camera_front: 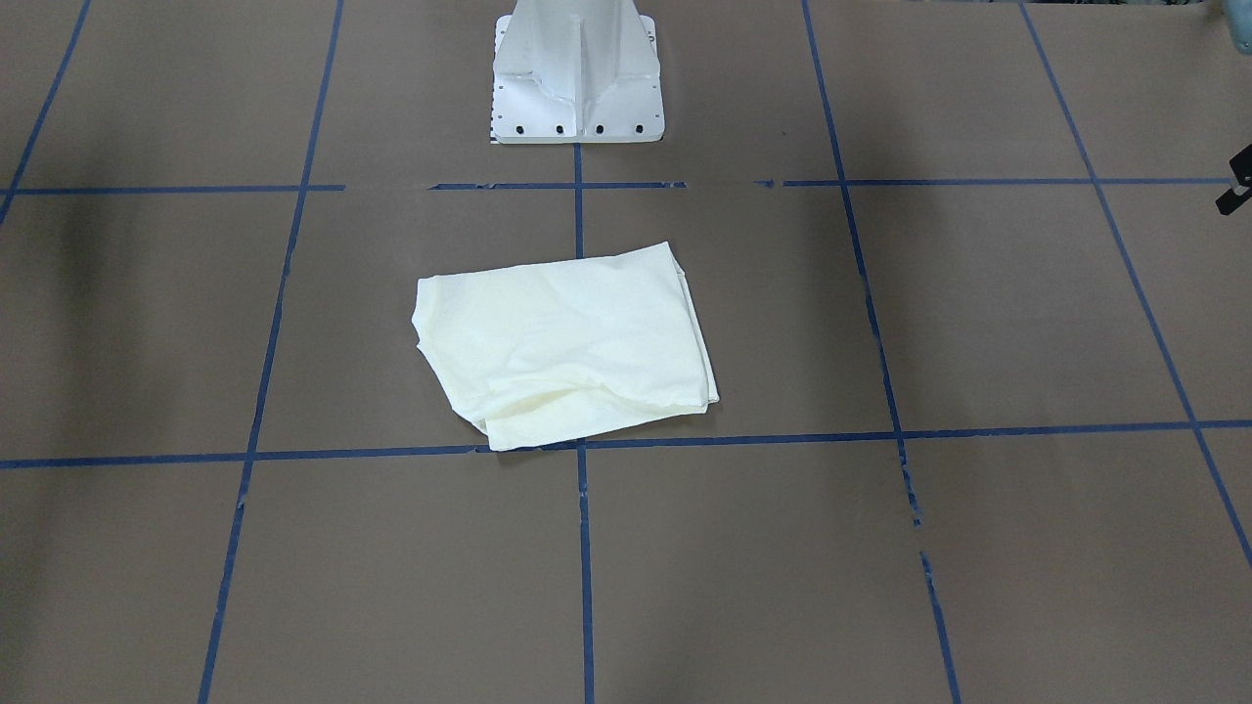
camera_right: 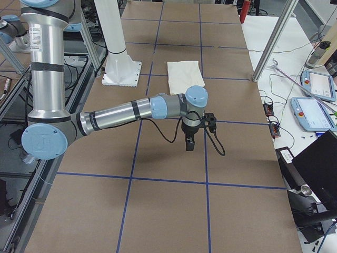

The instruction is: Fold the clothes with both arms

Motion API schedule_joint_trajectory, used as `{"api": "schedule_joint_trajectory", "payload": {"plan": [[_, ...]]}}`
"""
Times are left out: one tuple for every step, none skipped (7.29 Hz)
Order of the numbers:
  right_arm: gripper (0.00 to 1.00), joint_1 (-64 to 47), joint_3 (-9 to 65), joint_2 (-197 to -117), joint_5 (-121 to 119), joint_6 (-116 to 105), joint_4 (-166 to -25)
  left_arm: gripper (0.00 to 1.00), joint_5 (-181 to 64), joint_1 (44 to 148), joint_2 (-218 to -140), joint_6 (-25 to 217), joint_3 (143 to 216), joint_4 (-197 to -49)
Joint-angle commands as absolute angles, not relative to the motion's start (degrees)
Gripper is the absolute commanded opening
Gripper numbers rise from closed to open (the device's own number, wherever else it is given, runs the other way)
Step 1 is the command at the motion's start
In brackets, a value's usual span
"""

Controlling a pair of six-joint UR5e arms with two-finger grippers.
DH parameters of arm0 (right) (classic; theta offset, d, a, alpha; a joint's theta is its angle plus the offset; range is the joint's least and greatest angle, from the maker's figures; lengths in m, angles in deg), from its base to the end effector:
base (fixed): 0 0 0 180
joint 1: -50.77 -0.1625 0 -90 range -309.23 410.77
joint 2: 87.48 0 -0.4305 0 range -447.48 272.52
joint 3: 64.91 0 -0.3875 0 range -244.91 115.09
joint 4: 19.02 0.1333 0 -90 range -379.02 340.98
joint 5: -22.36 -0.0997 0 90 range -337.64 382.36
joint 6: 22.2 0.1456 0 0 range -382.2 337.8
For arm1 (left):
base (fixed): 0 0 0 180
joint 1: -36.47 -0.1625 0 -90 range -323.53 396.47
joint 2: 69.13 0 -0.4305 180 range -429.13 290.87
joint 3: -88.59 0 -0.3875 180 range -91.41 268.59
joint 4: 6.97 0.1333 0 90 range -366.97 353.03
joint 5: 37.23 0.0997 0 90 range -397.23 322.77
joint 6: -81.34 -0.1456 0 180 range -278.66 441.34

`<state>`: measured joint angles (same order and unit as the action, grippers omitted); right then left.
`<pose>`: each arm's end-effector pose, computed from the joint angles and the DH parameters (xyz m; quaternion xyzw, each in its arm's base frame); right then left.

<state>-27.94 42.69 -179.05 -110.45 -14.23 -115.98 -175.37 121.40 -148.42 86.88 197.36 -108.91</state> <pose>-0.0595 -0.4734 0.5756 0.0117 -0.3710 -0.0557 0.9269 0.0133 -0.4311 0.5884 0.1207 0.4146 0.0671 0.8995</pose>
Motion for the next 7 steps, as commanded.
{"api": "schedule_joint_trajectory", "payload": {"plan": [[1.00,-27.89,42.76,-179.06,-110.88,-14.20,-115.70,1.00,-175.40,121.46,-148.32,86.88,200.21,-107.17],[1.00,-27.89,42.76,-179.06,-111.40,-14.20,-115.70,1.00,-175.22,121.46,-148.06,86.88,201.69,-107.17],[1.00,-27.89,42.67,-179.06,-111.41,-14.20,-115.70,1.00,-175.22,121.46,-147.71,86.88,201.79,-107.17],[1.00,-27.89,42.58,-179.06,-111.32,-14.20,-115.70,1.00,-175.22,121.46,-147.53,86.88,201.62,-106.64],[1.00,-27.89,42.76,-178.97,-111.50,-13.68,-115.70,1.00,-175.31,121.64,-147.61,86.88,202.49,-102.81],[1.00,-27.89,42.93,-178.97,-111.50,-13.24,-115.70,1.00,-175.22,121.47,-147.70,86.88,203.63,-97.03],[1.00,-27.89,42.85,-178.97,-111.50,-13.24,-115.70,1.00,-175.22,121.46,-147.70,86.88,203.73,-95.84]]}}
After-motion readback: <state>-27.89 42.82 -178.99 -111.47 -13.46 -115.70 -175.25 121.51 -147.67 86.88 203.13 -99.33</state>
